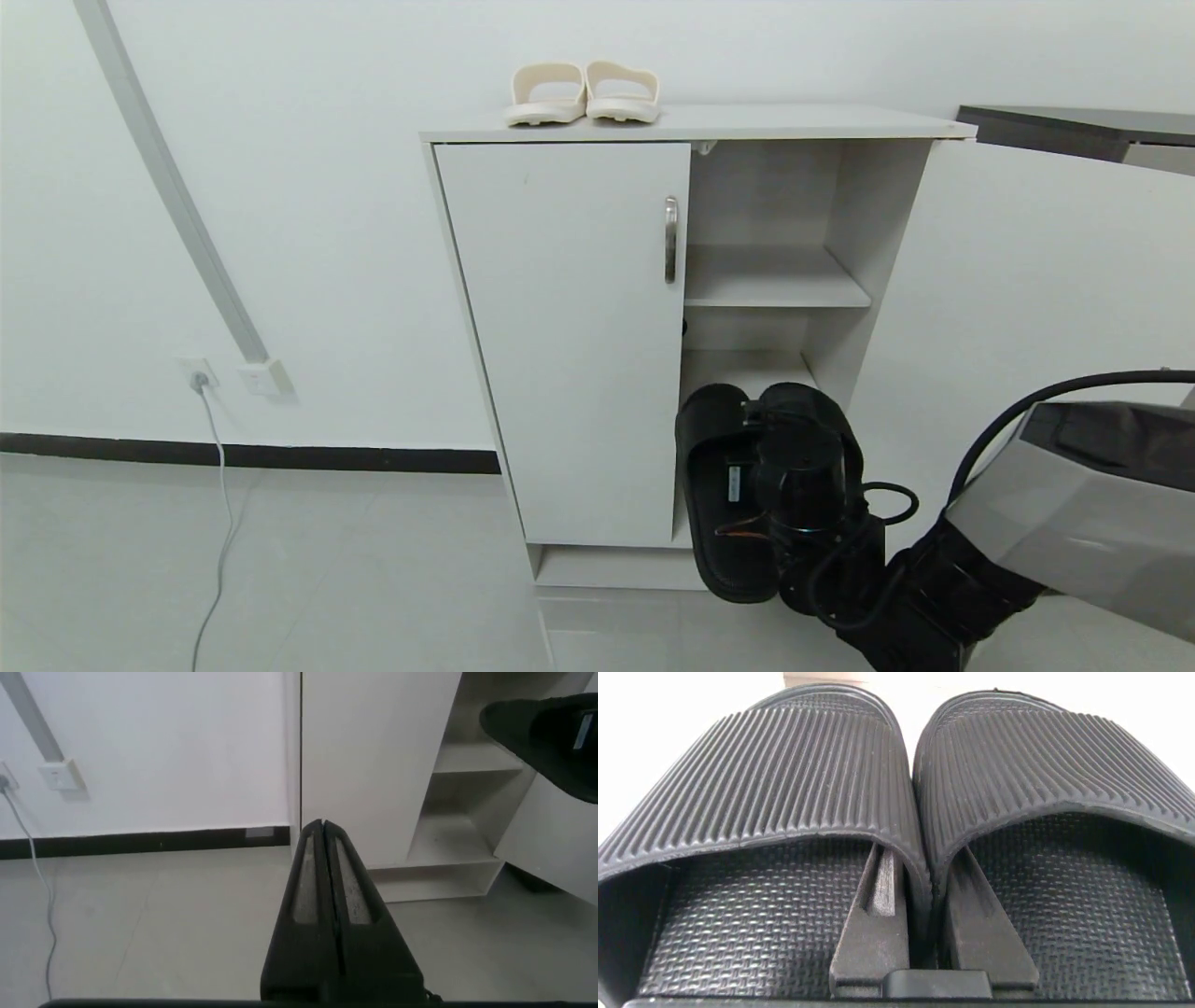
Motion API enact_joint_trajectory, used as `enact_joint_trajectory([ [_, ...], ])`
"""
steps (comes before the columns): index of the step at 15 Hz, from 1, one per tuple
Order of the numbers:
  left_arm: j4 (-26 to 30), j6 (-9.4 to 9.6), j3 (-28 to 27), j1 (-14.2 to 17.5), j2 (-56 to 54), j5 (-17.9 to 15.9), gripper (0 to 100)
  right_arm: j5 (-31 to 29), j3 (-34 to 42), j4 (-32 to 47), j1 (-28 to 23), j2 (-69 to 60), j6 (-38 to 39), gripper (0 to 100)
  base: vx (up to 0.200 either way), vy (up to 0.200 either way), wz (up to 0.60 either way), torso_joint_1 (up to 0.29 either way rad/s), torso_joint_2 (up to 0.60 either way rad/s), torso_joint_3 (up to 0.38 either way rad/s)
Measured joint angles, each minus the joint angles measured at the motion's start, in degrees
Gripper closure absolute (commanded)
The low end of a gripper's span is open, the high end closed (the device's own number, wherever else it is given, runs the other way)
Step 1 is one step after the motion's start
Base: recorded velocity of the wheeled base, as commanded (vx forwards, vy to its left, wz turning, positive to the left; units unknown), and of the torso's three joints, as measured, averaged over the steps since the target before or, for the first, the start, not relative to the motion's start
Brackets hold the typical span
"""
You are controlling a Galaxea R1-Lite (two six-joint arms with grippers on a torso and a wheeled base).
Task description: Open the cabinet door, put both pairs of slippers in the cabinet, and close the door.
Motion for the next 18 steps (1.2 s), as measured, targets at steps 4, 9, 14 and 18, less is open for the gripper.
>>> enact_joint_trajectory([
  [4, 0.0, -0.02, 0.0, 0.0, 0.0, 0.0, 100, -0.3, -0.7, 0.0, 0.0, 1.6, 0.0, 100, 0.000, -0.200, 0.00, 0.001, 0.00, 0.002],
  [9, 0.0, -0.02, 0.0, 0.0, 0.0, 0.0, 100, -0.2, -1.7, 0.0, -0.3, 3.5, 0.0, 100, 0.000, -0.040, 0.00, 0.000, 0.00, 0.000],
  [14, 0.0, -0.09, 0.0, 0.0, 0.0, 0.1, 100, 0.3, -5.6, -0.3, 0.4, 7.2, 0.0, 100, 0.000, 0.000, 0.00, 0.000, 0.00, 0.000],
  [18, 0.0, -0.11, 0.0, 0.0, 0.0, 0.0, 100, 0.2, -5.9, -0.7, 0.3, 8.2, 0.0, 100, 0.000, 0.000, 0.00, 0.000, 0.00, 0.000],
])
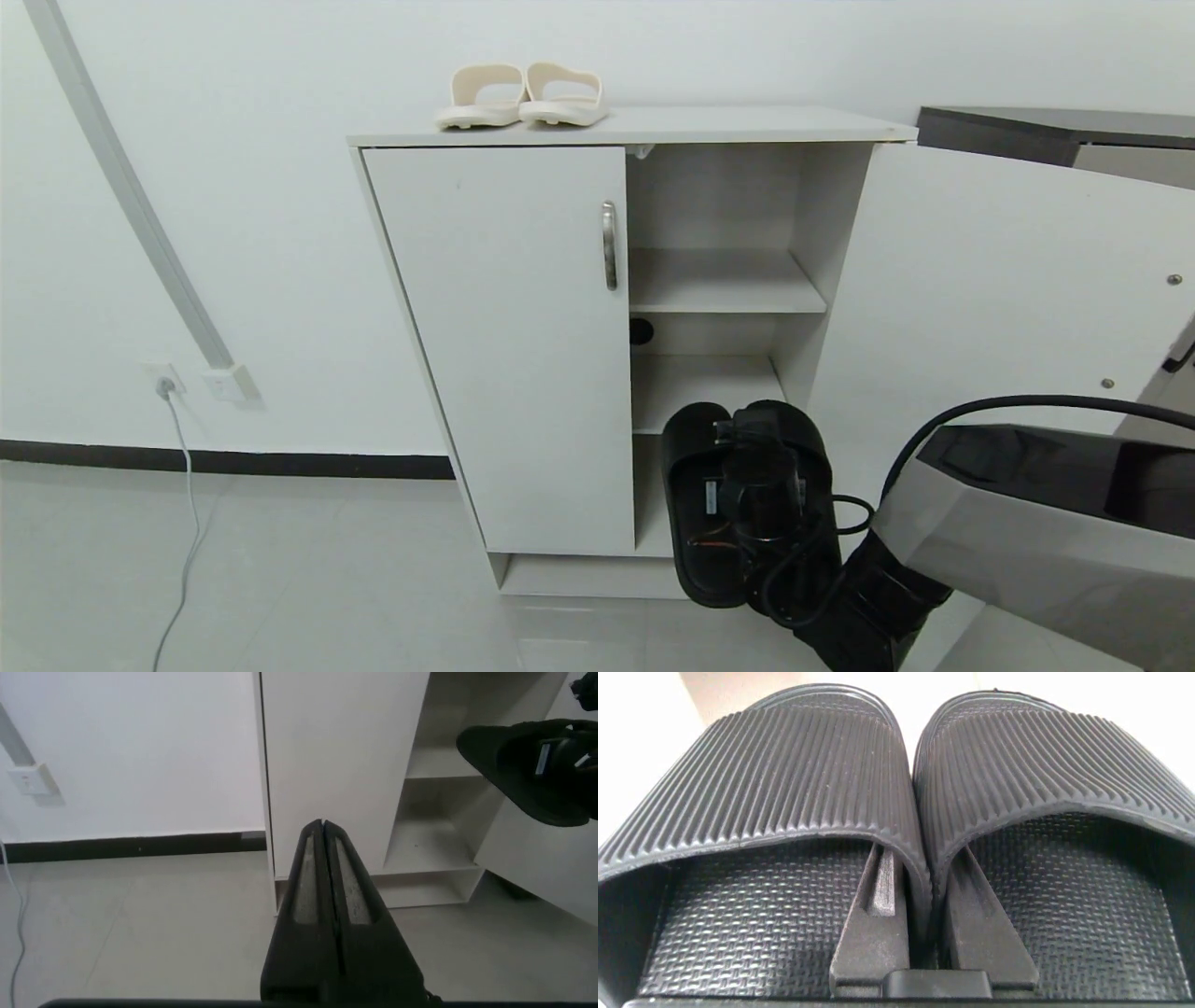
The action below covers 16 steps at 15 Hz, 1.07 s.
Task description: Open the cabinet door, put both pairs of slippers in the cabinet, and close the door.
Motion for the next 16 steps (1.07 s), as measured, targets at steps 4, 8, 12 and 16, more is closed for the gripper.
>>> enact_joint_trajectory([
  [4, 0.0, 0.00, 0.0, 0.0, 0.0, 0.0, 100, 0.0, 0.0, -0.5, -0.1, 0.5, 0.0, 100, 0.000, 0.000, 0.00, 0.000, 0.00, 0.000],
  [8, 0.0, 0.06, 0.0, 0.0, 0.0, -0.1, 100, 0.1, 0.0, -1.0, 0.0, 1.0, 0.0, 100, 0.000, 0.000, 0.00, 0.002, 0.00, -0.093],
  [12, 0.0, 0.09, -0.1, 0.0, 0.0, -0.1, 100, 0.4, -0.1, -1.7, 0.0, 1.5, 0.0, 100, 0.000, 0.000, 0.00, 0.002, 0.01, -0.192],
  [16, 0.0, 0.06, -0.1, 0.0, 0.0, -0.1, 100, 0.4, -0.1, -1.9, 0.0, 1.7, 0.0, 100, 0.000, 0.000, 0.00, 0.002, 0.00, -0.192],
])
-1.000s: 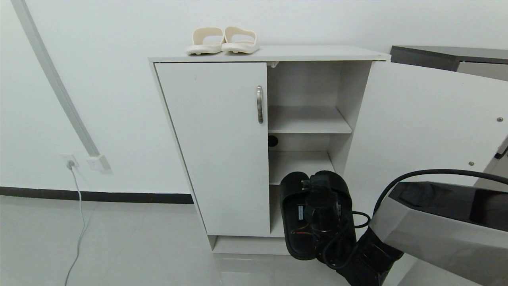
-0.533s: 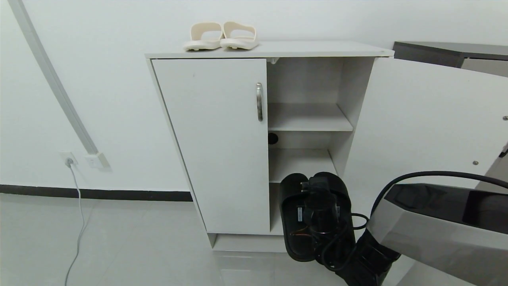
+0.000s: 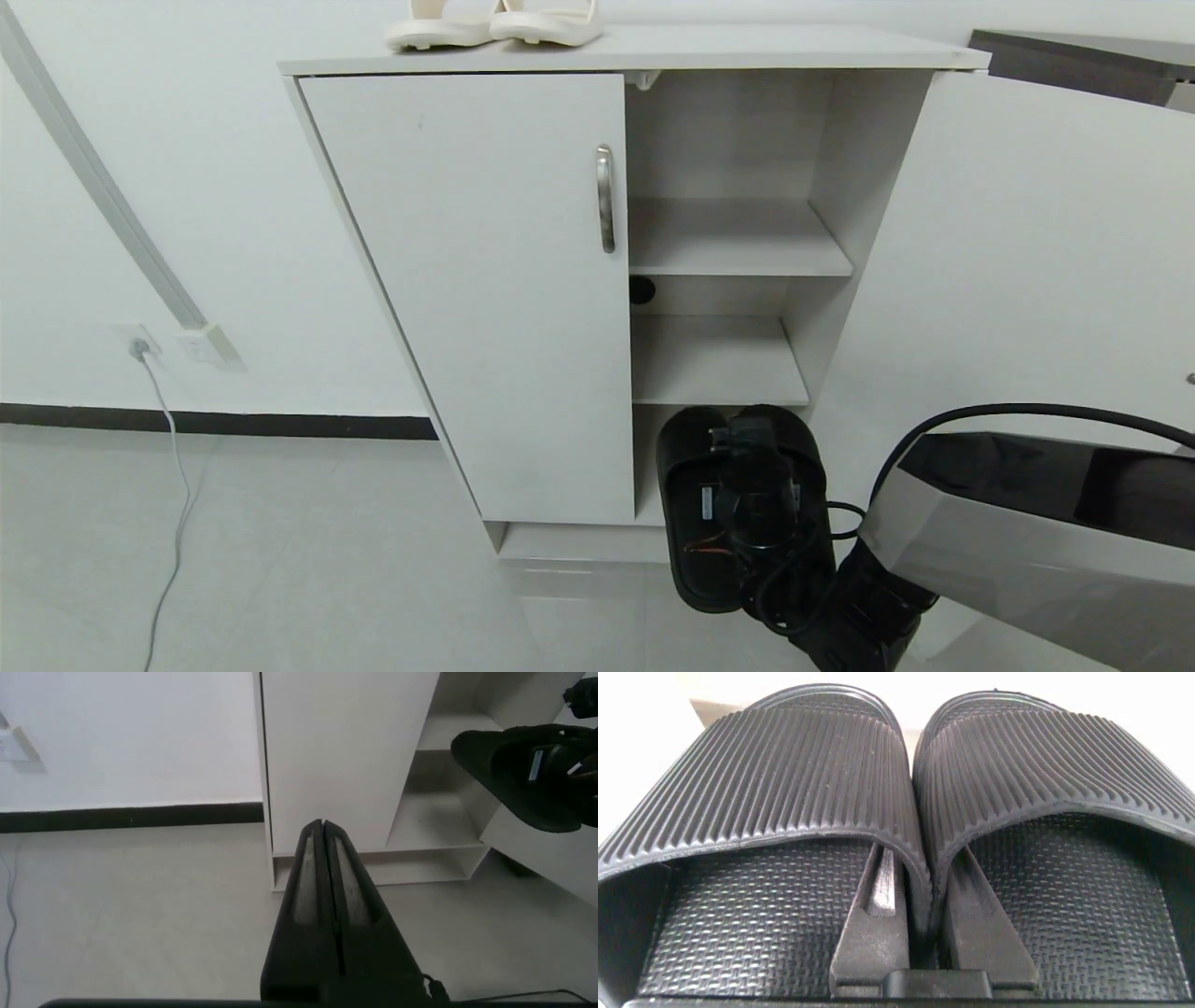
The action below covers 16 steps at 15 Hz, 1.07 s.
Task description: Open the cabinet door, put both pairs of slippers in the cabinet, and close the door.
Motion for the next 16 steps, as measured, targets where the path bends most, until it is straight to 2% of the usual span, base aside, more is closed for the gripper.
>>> enact_joint_trajectory([
  [5, 0.0, 0.02, 0.0, 0.0, 0.0, 0.1, 100, 0.2, 0.0, -2.1, -0.1, 0.5, -0.1, 100, 0.000, 0.000, 0.00, 0.008, 0.00, -0.200],
  [7, 0.0, 0.02, 0.0, 0.0, 0.0, 0.1, 100, 0.2, 0.0, -5.9, -0.1, 1.0, -1.1, 100, 0.000, 0.000, 0.00, 0.007, 0.00, -0.114],
  [11, 0.0, -0.04, 0.1, 0.0, 0.0, 0.1, 100, 0.5, 0.2, -15.7, -0.2, 1.5, -6.2, 100, 0.000, 0.000, 0.00, 0.000, 0.00, 0.000],
  [16, 0.0, -0.06, 0.0, 0.0, 0.0, 0.1, 100, 1.0, 0.7, -17.0, -0.9, 1.5, -7.4, 100, 0.000, 0.000, 0.00, 0.000, 0.00, 0.000],
])
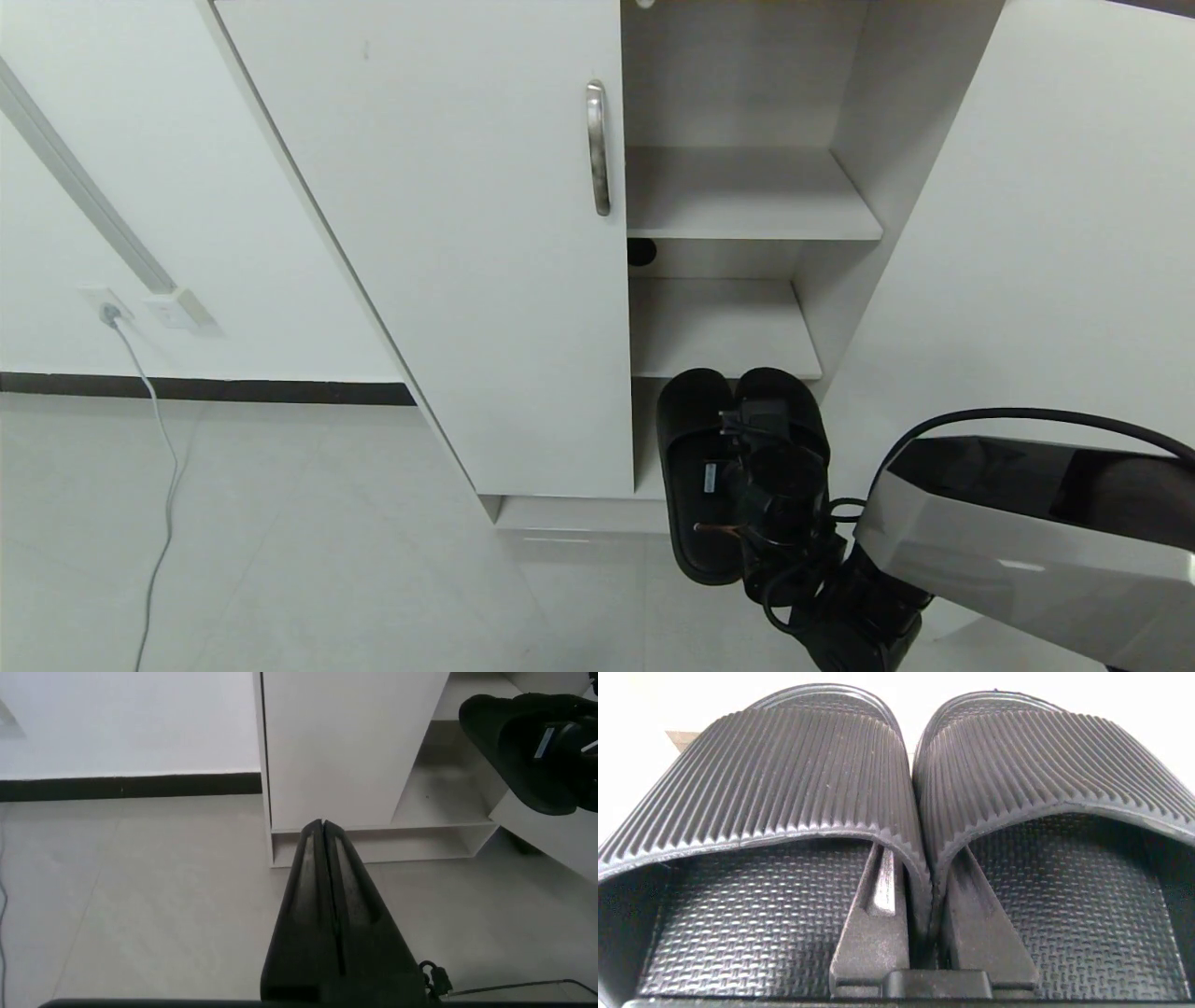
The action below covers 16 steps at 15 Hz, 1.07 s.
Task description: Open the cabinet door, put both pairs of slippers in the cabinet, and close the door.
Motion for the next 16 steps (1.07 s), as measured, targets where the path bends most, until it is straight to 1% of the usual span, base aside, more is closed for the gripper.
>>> enact_joint_trajectory([
  [9, 0.0, 0.00, 0.0, 0.0, 0.0, 0.1, 100, 0.1, -0.2, 0.0, -0.4, -0.2, -0.1, 100, 0.200, 0.000, 0.00, 0.004, 0.00, 0.001],
  [14, 0.0, -0.09, 0.0, 0.0, 0.0, 0.1, 100, 0.8, -1.4, 1.9, -0.4, -0.1, -0.1, 100, 0.000, 0.000, 0.00, 0.000, 0.00, 0.000],
  [16, 0.0, -0.09, 0.0, 0.0, 0.0, 0.1, 100, 0.9, -3.0, 4.4, -1.5, 0.0, 0.0, 100, 0.000, 0.000, 0.00, 0.000, 0.00, 0.000],
])
